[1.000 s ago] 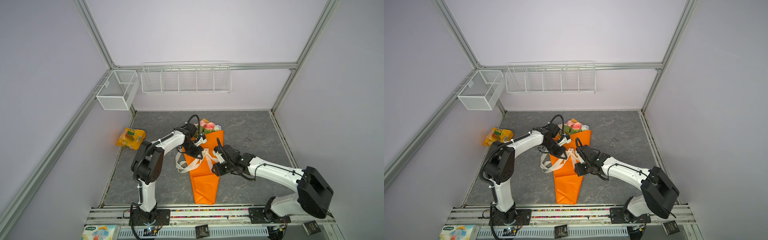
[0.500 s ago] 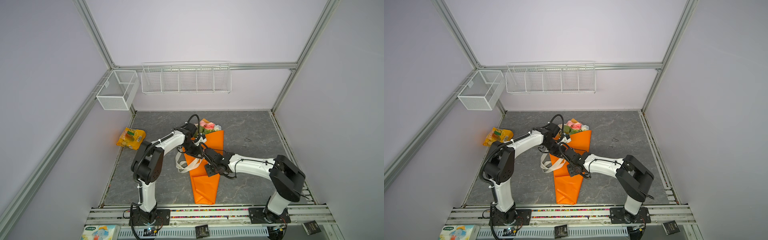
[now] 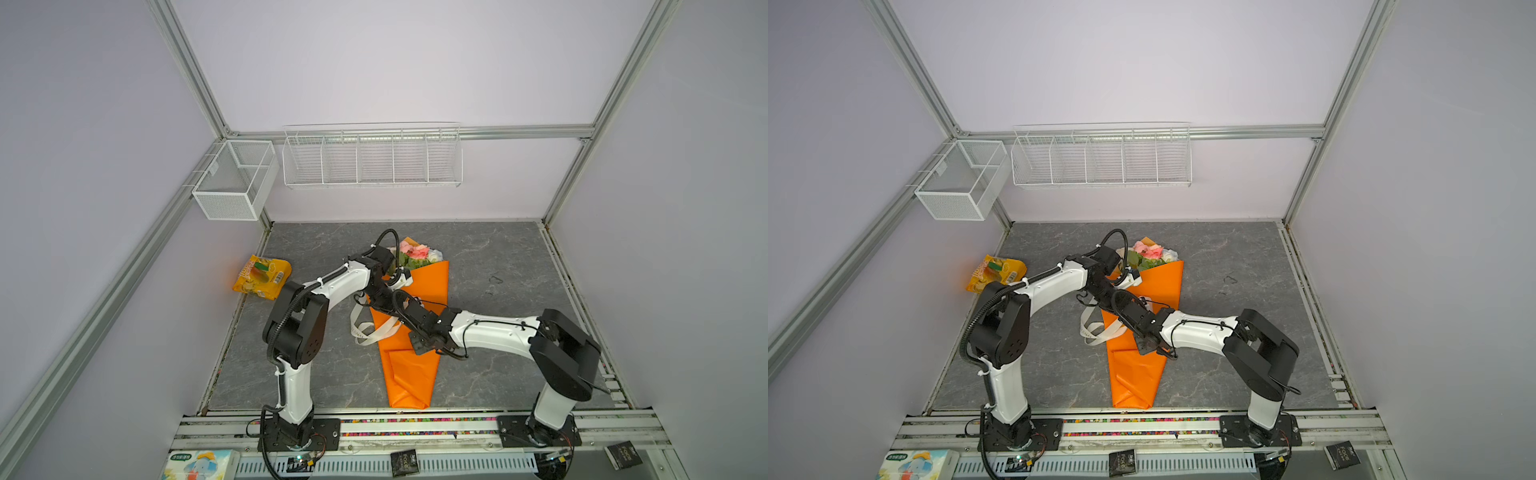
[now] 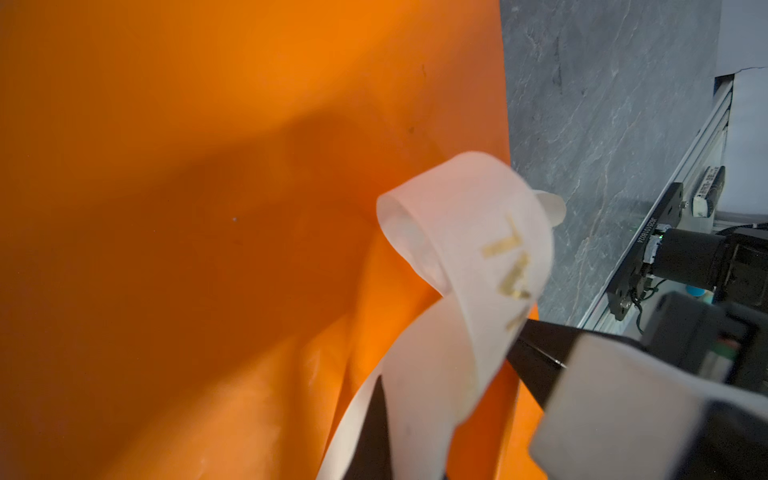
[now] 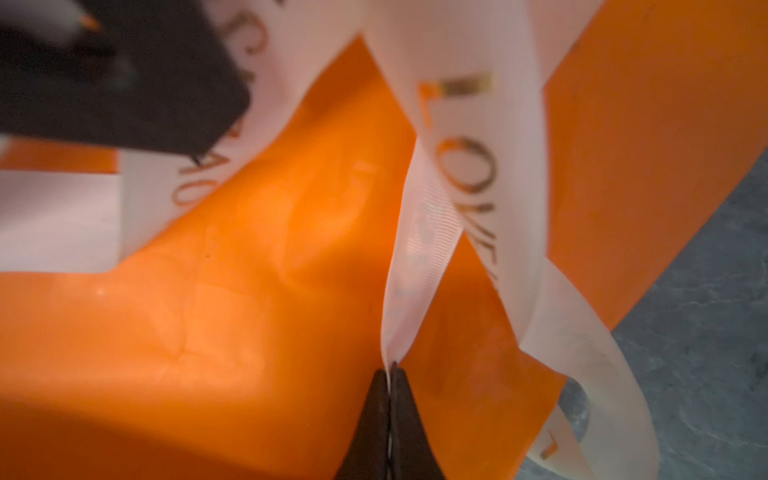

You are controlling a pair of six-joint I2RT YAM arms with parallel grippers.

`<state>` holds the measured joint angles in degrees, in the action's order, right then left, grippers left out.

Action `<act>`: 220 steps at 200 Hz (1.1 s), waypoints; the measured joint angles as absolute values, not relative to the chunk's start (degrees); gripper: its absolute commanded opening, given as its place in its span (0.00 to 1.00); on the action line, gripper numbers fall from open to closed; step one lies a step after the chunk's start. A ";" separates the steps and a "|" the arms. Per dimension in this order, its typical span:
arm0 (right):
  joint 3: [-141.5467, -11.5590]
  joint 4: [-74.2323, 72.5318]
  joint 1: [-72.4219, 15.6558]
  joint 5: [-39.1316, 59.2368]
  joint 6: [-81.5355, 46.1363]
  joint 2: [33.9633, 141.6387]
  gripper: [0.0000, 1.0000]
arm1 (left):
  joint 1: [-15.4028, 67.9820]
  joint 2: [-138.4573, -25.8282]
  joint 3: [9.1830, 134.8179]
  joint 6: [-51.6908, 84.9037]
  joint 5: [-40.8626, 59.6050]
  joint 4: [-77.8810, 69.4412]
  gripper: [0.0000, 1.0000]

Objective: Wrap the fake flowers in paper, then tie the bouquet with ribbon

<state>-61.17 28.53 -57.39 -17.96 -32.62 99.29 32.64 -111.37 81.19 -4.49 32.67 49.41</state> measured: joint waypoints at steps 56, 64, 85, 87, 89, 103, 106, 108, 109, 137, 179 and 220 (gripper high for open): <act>-55.07 31.22 -57.39 -19.64 -35.24 81.36 0.07 | 32.58 -105.16 76.60 0.43 27.97 46.33 0.69; -53.89 31.97 -57.36 -19.44 -35.46 79.26 0.07 | 32.42 -102.80 75.66 1.10 27.44 45.78 0.70; -51.88 34.15 -57.36 -18.37 -35.51 75.46 0.07 | 31.77 -97.27 73.71 2.94 26.52 44.21 0.80; -51.79 34.39 -57.39 -18.22 -35.51 75.20 0.07 | 31.66 -96.73 73.43 2.90 26.50 43.86 0.81; -51.75 34.54 -57.36 -18.15 -35.51 75.02 0.07 | 31.53 -96.27 73.12 3.36 26.39 43.72 0.81; -51.66 36.03 -57.36 -17.87 -35.33 73.38 0.06 | 30.35 -92.62 70.26 5.06 24.45 42.06 0.78; -51.66 36.21 -57.36 -17.89 -35.24 73.08 0.07 | 29.95 -91.83 69.56 5.76 23.83 41.69 0.77; -51.66 36.29 -57.39 -17.91 -35.18 72.95 0.07 | 29.71 -91.37 68.99 5.93 23.40 41.54 0.76; -51.66 36.42 -57.36 -17.89 -35.14 72.79 0.07 | 29.63 -91.22 68.82 6.09 23.27 41.41 0.75; -51.64 37.63 -57.36 -17.91 -34.17 70.52 0.07 | 22.81 -85.71 60.10 13.93 16.91 38.44 0.73; -51.64 37.67 -57.36 -17.91 -32.73 70.00 0.07 | 15.73 -85.62 51.75 24.12 13.28 34.96 0.75; -51.68 37.67 -57.36 -17.91 -31.40 70.57 0.07 | 15.75 -87.35 49.19 29.30 12.21 31.90 0.70</act>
<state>-51.68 37.67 -57.36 -17.91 -31.40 70.57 15.75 -87.35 49.19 29.30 12.21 31.90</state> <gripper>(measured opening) 0.067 0.718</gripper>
